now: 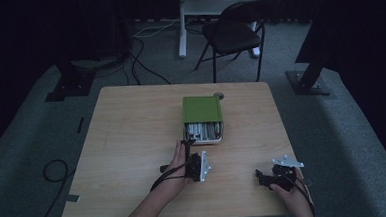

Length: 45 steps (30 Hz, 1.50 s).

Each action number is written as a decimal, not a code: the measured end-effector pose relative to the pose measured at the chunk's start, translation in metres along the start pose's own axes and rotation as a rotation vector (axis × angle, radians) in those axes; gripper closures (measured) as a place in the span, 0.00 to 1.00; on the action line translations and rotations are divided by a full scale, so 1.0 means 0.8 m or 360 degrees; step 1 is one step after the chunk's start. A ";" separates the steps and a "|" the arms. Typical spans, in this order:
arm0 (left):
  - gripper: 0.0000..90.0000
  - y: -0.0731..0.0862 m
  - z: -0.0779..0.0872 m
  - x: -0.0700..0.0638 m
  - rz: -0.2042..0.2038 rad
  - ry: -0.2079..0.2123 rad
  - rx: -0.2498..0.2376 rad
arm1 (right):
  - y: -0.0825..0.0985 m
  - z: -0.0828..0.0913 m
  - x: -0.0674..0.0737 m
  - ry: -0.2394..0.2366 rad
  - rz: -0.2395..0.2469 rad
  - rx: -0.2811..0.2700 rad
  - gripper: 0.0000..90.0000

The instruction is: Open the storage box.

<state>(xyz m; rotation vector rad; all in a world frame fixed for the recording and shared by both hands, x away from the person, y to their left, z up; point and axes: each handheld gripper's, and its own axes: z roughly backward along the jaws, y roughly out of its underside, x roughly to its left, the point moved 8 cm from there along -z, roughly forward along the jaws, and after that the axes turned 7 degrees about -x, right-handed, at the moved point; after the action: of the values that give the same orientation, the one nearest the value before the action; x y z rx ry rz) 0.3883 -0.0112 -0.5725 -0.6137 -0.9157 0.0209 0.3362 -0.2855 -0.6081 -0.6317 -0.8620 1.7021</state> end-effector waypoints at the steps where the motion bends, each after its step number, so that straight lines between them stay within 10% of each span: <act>1: 0.01 0.000 -0.001 0.002 -0.0037 -0.0018 0.0011 | 0.000 0.000 0.000 0.0000 0.0002 0.0001 0.12; 8: 0.18 0.002 -0.009 0.008 -0.0064 -0.0077 0.0009 | 0.000 0.000 0.001 -0.0008 0.0007 0.0001 0.12; 12: 0.27 -0.002 -0.010 0.016 -0.0310 -0.0191 -0.0056 | 0.000 0.000 0.001 -0.0009 0.0007 0.0001 0.12; 15: 0.30 -0.001 -0.010 0.016 -0.0367 -0.0209 -0.0028 | 0.000 0.000 0.001 -0.0009 0.0008 0.0002 0.12; 45: 0.69 0.000 -0.021 0.016 -0.0523 -0.0360 0.0110 | 0.000 0.000 0.001 -0.0009 0.0007 0.0001 0.12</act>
<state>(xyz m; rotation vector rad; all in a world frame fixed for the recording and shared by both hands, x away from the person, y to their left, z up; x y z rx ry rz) 0.4087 -0.0157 -0.5711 -0.3954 -1.2219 -0.1751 0.3359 -0.2848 -0.6081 -0.6291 -0.8641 1.7088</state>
